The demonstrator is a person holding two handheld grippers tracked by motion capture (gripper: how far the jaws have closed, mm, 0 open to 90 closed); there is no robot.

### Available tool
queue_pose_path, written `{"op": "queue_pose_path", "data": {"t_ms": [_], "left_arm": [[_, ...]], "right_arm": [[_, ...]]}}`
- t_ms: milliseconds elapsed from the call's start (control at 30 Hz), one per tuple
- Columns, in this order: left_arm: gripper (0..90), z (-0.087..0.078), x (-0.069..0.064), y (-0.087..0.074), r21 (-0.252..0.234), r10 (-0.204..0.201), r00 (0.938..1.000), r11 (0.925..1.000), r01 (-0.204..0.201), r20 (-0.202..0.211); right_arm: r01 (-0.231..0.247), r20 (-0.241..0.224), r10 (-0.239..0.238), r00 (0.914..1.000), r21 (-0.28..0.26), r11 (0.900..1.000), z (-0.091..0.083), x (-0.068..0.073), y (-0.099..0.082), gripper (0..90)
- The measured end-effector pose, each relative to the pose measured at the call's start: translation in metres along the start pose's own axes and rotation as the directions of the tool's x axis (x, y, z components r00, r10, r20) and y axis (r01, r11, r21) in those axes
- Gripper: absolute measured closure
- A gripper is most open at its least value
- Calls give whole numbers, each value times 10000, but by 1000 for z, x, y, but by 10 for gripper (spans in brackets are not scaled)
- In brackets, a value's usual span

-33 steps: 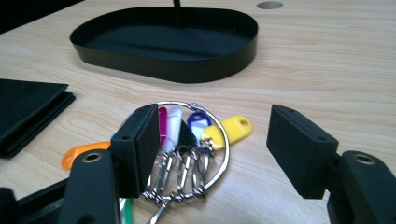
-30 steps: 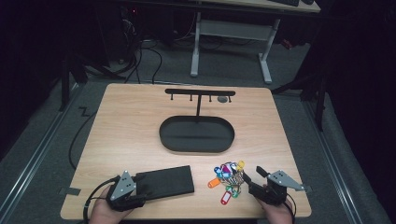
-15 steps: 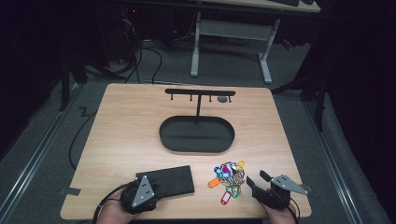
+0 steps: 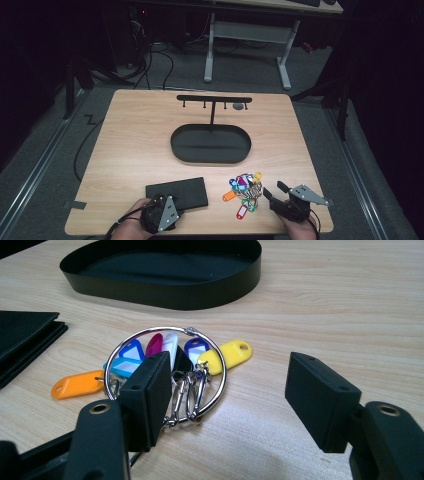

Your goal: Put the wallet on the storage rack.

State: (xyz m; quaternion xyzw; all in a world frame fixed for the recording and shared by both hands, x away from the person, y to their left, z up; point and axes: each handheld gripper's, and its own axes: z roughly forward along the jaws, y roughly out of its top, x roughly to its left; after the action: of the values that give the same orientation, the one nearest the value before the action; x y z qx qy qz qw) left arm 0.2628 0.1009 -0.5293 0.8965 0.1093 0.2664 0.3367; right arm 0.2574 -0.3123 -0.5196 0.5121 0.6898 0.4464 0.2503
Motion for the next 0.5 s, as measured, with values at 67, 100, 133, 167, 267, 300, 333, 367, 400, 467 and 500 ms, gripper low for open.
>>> {"op": "queue_pose_path", "data": {"t_ms": [67,100,133,167,267,300,333,367,400,467,500], "left_arm": [[508,0,-3,-3,-205,142,9998,9997,-145,-137],[520,-1,-3,-4,-247,251,9995,9994,-256,-201],[539,-1,-4,-5,-262,352,9990,9990,-359,-264],[557,-2,-6,-5,-276,426,9985,9987,-436,-347],[590,-2,-8,-7,-304,632,9967,9974,-648,-513],[598,-3,-8,-7,-334,644,9965,9972,-663,-541],[619,-3,-9,-7,-383,693,9960,9967,-715,-563],[628,-3,-9,-8,-469,704,9959,9962,-731,-574],[637,-3,-8,-9,-554,685,9961,9959,-716,-560],[662,-4,-8,-10,-687,762,9956,9944,-799,-543],[671,-4,-8,-11,-728,777,9954,9940,-817,-566]], "right_arm": [[35,-3,-35,10000,-44,10000,-1,1,1,355],[90,7,-90,10000,-68,9999,-1,2,2,355],[137,36,-137,9999,-92,9999,-2,3,2,355],[158,63,-158,9999,-95,9998,-3,5,2,355],[65,161,-64,9999,-78,9999,-7,8,0,356],[46,191,-45,9998,-87,10000,-8,8,-1,356],[33,219,-31,9998,-109,9999,-9,8,-1,356],[13,248,-10,9997,-127,9999,-10,8,-1,356],[-21,271,24,9996,-127,9999,-10,7,-1,356],[-100,312,104,9995,-136,9999,-10,6,-1,356],[-151,292,156,9995,-170,9997,-10,4,-1,356]]}}
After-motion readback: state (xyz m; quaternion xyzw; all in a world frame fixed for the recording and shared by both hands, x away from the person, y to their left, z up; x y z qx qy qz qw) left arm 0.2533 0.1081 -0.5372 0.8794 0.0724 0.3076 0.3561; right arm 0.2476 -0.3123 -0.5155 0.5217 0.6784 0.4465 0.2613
